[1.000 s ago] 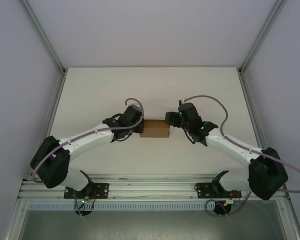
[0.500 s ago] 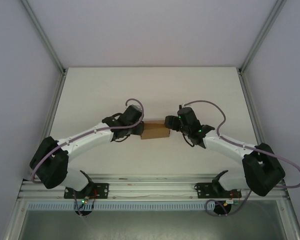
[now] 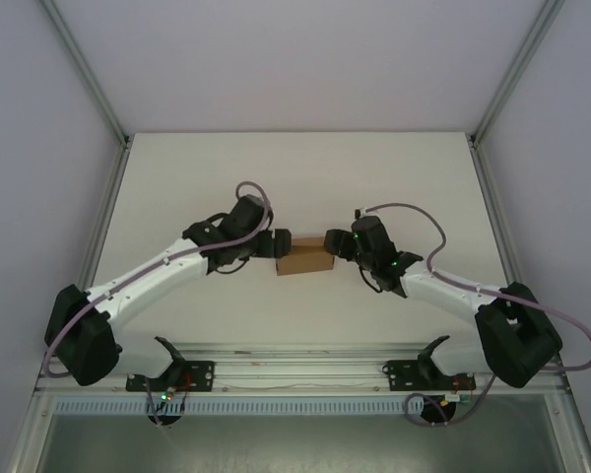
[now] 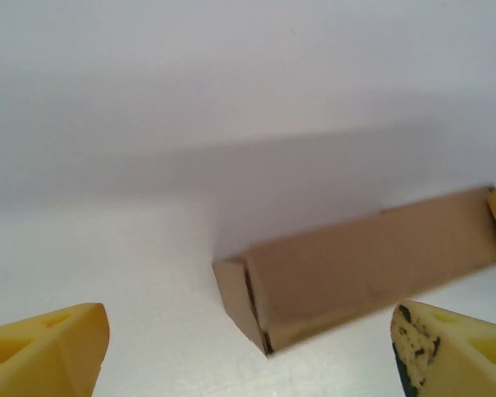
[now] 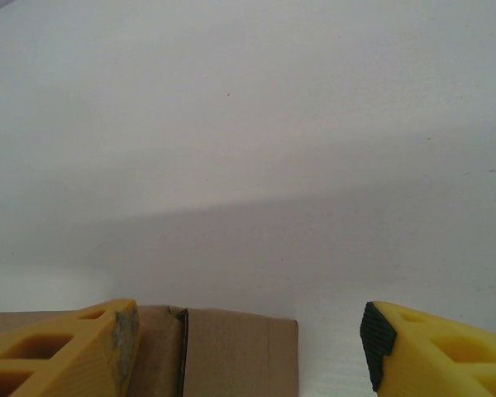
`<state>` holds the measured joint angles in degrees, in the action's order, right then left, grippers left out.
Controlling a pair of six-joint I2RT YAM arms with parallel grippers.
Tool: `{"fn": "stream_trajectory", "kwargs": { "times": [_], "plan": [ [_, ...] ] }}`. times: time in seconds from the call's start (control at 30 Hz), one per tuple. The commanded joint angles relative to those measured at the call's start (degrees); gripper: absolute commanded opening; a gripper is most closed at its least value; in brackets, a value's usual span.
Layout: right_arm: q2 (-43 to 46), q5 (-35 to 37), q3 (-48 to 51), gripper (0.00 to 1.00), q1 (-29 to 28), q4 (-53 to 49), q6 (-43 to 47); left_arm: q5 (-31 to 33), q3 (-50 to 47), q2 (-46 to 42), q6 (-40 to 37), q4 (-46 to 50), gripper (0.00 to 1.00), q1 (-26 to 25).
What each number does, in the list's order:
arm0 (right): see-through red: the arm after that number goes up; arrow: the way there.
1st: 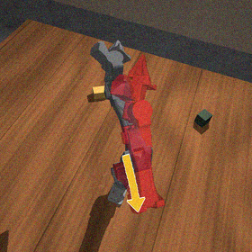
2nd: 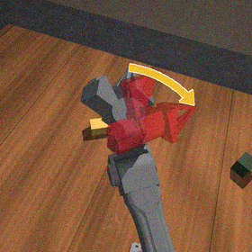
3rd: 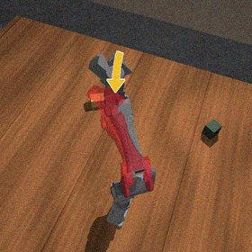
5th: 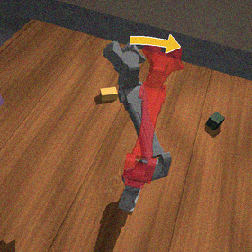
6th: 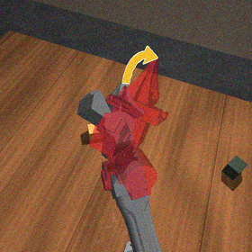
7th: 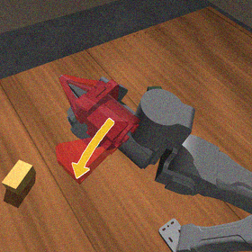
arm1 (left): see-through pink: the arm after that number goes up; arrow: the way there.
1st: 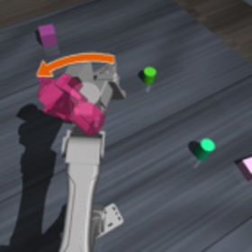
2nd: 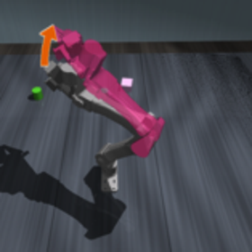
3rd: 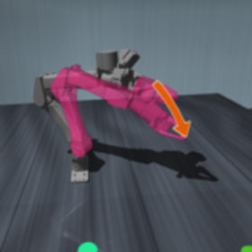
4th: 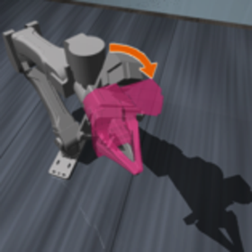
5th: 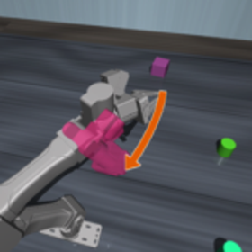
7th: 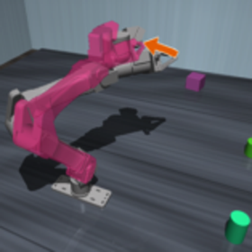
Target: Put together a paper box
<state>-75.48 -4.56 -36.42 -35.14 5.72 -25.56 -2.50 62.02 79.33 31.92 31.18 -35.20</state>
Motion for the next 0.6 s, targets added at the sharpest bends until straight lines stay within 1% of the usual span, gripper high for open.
{"fn": "stream_trajectory", "kwargs": {
  "times": [0.0, 0.13, 0.23, 0.37, 0.43, 0.47, 0.5, 0.57],
  "plan": [
    [-2.65, 0.57, 2.48, 0.71, -0.03, -8.79, 0.69, -0.62, 1.05, 3.63, 2.62, -1.07, 0.82, 1.26],
    [-2.90, 1.21, 2.96, 0.71, -0.09, -8.44, -0.14, -3.29, -0.41, 5.23, 1.57, -2.04, 0.72, 1.45],
    [-3.42, 1.56, 3.24, 0.70, -0.09, -8.34, -0.83, -4.44, -4.60, 4.62, 2.37, -3.60, 0.64, 1.61],
    [-3.89, 2.14, 4.50, 0.69, -0.04, -6.99, -2.17, -6.13, -11.66, 3.45, 4.94, -6.73, 0.50, 2.47],
    [-4.05, 2.18, 5.43, 0.67, -0.02, -6.33, -2.45, -5.18, -15.28, 2.41, 5.48, -9.41, 0.48, 2.51],
    [-4.40, 2.04, 5.78, 0.65, -0.06, -6.33, -2.35, -4.54, -17.43, 1.77, 5.82, -11.30, 0.42, 2.51],
    [-4.87, 1.33, 6.26, 0.60, -0.03, -5.91, -2.15, -4.88, -19.48, 1.13, 5.50, -13.74, 0.39, 2.49],
    [-5.56, 0.20, 7.58, 0.55, -0.02, -4.26, -1.78, -5.59, -23.54, -0.01, 4.95, -19.08, 0.38, 2.51]
  ]
}}
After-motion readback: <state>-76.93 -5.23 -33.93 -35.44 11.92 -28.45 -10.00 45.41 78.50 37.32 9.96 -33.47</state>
